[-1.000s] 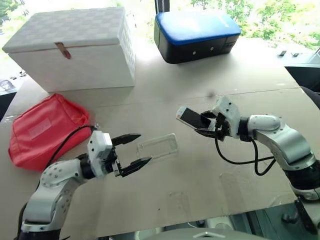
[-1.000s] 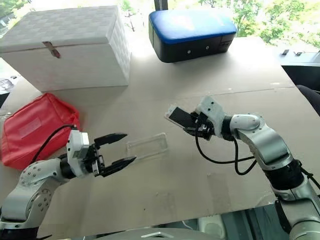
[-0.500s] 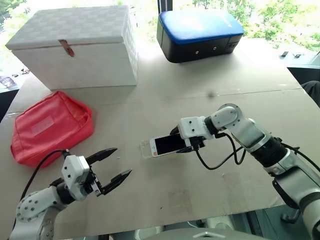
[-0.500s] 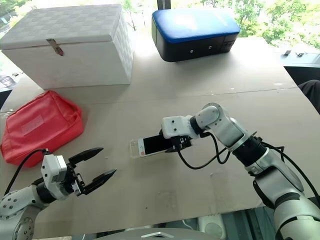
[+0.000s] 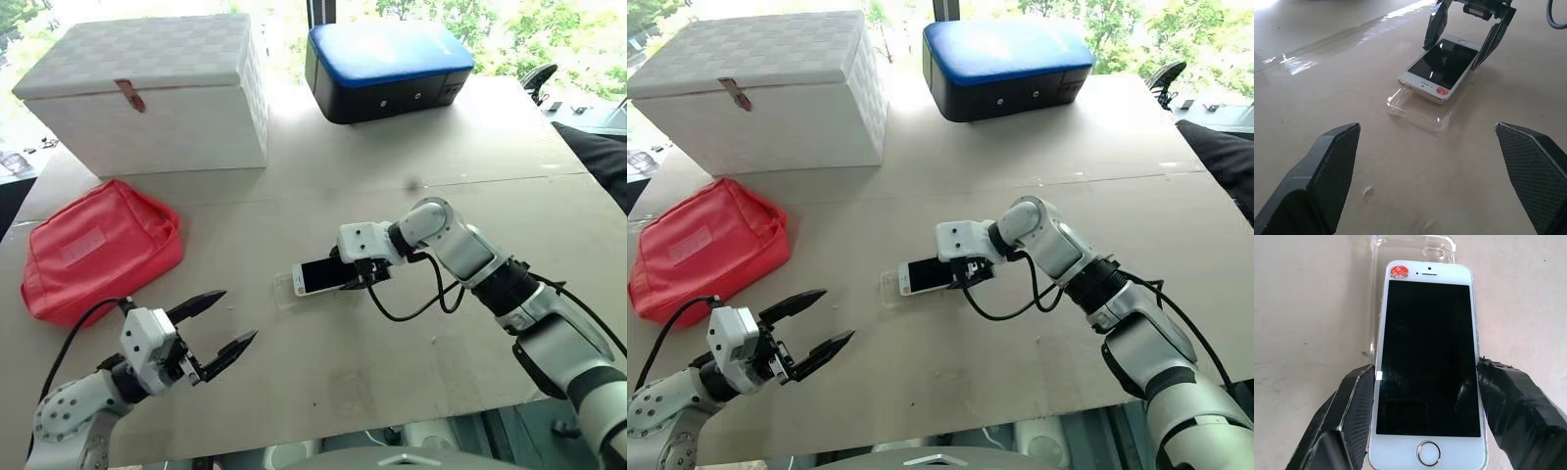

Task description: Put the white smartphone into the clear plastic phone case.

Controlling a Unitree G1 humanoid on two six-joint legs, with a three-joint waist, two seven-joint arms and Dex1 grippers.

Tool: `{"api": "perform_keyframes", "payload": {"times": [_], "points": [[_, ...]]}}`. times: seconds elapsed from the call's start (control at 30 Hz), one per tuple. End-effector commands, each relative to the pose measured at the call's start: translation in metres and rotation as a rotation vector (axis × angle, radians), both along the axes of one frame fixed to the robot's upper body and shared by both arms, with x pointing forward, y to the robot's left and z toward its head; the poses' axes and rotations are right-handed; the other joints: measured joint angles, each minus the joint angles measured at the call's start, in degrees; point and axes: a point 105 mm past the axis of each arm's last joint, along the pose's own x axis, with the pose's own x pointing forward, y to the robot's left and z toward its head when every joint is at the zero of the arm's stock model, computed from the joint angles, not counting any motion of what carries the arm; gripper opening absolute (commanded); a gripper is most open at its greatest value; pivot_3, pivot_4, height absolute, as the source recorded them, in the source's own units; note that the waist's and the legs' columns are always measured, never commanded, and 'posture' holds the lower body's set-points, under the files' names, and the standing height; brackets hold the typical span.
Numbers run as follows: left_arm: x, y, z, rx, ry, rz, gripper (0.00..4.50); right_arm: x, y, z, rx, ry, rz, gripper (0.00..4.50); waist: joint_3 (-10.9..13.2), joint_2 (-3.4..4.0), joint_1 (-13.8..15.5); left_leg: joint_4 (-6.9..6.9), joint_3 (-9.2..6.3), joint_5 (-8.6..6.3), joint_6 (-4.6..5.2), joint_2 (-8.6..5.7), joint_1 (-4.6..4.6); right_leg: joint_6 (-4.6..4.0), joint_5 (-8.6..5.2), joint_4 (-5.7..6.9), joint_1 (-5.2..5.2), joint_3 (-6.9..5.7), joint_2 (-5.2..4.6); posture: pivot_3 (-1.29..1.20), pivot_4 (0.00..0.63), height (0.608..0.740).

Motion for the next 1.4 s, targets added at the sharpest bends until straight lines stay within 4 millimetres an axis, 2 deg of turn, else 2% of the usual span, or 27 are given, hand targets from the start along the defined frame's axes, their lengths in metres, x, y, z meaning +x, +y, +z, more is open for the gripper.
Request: {"api": "perform_keyframes", "payload": {"times": [0.03,0.27,0.57,0.77,0.93,1.07,1.17,1.3,1.4], "points": [[0.000,-0.003,0.002,0.004,-0.020,-0.009,4.50,0.006,-0.003,0.005,-0.030,-0.013,-0.009,2.77,0.0,0.01,0.0,0.00,-0.01,0.00,-0.01,0.00,0.00,0.02,0.02,0.00,0.01,0.00,0.01,0.00,0.150,0.740],[-0.002,-0.005,0.000,0.013,-0.023,-0.022,4.50,-0.013,-0.010,-0.004,-0.118,0.016,0.132,2.77,0.0,0.01,0.0,0.00,-0.02,0.01,-0.01,-0.01,-0.01,0.10,0.06,-0.01,0.02,-0.01,0.02,0.00,0.150,0.740],[-0.004,-0.008,-0.003,0.012,-0.021,-0.024,4.50,-0.018,-0.009,-0.013,-0.151,0.021,0.133,2.77,-0.1,-0.02,0.0,0.00,-0.02,0.01,-0.02,-0.01,0.02,0.09,0.06,0.00,0.03,-0.01,0.03,0.00,0.150,0.740],[-0.002,-0.012,-0.005,0.007,-0.020,-0.040,4.50,-0.028,-0.008,-0.019,-0.165,0.016,0.180,2.77,-0.1,-0.04,0.0,0.00,-0.02,0.01,-0.02,-0.01,0.08,0.09,0.06,0.00,0.12,-0.01,0.02,0.00,0.150,0.740],[0.001,-0.014,-0.005,0.007,-0.023,-0.051,4.50,-0.030,-0.010,-0.025,-0.191,-0.018,0.212,2.77,-0.1,-0.04,0.0,-0.01,-0.01,0.00,-0.02,-0.02,0.20,0.09,0.06,0.00,0.22,-0.01,0.03,0.00,0.150,0.740],[0.004,-0.014,-0.004,0.009,-0.028,-0.055,4.50,-0.025,-0.008,-0.031,-0.189,-0.049,0.200,2.77,-0.1,-0.04,0.0,-0.08,0.01,-0.01,-0.02,-0.01,0.81,-0.09,-0.09,-0.03,0.82,0.00,0.02,0.00,0.150,0.740],[0.004,-0.014,-0.004,0.010,-0.028,-0.058,4.50,-0.026,-0.010,-0.036,-0.210,-0.021,0.178,2.77,-0.2,-0.06,0.0,-0.08,0.00,-0.01,-0.01,0.00,0.90,-0.11,-0.10,-0.03,0.87,0.00,0.03,0.00,0.150,0.740],[0.005,-0.015,-0.004,0.007,-0.029,-0.059,4.50,-0.026,-0.013,-0.043,-0.251,0.092,0.059,2.77,-0.5,-0.05,0.0,-0.07,-0.01,-0.01,-0.02,0.01,0.95,-0.12,-0.10,0.01,0.90,0.00,0.03,0.00,0.150,0.740],[0.006,-0.015,-0.004,0.004,-0.031,-0.059,4.50,-0.033,-0.014,-0.042,-0.286,0.103,0.112,2.77,-0.7,-0.03,0.1,-0.07,-0.02,-0.01,-0.02,0.01,0.95,-0.13,-0.11,0.01,0.92,0.00,0.02,0.00,0.150,0.740]]}}
